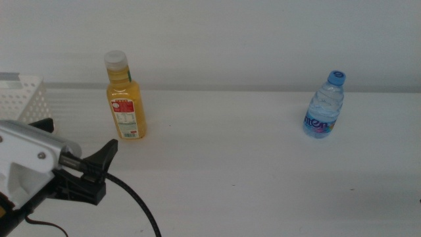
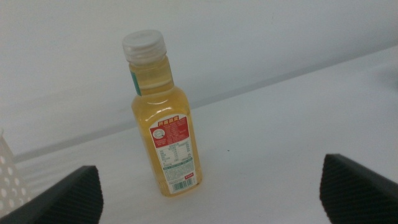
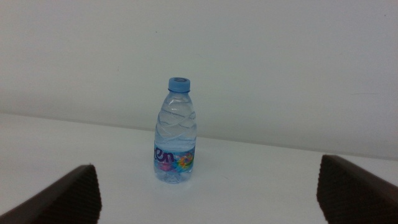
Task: Use arms to grab the bottles and put them into the dustbin to the left of the table.
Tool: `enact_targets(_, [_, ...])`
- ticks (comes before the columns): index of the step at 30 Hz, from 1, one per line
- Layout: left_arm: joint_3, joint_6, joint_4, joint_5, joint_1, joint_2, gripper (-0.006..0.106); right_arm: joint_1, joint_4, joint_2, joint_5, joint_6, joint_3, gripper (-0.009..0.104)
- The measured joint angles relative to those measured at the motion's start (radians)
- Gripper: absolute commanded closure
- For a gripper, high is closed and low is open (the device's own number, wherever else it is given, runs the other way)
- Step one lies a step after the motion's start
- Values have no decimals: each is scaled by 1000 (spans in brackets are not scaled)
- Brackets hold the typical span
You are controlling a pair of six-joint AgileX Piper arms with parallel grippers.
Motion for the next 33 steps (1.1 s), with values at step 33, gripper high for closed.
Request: enact_targets(33, [-122,-200,-31,-560,0,744,7,0,0,0,0,0,0,2])
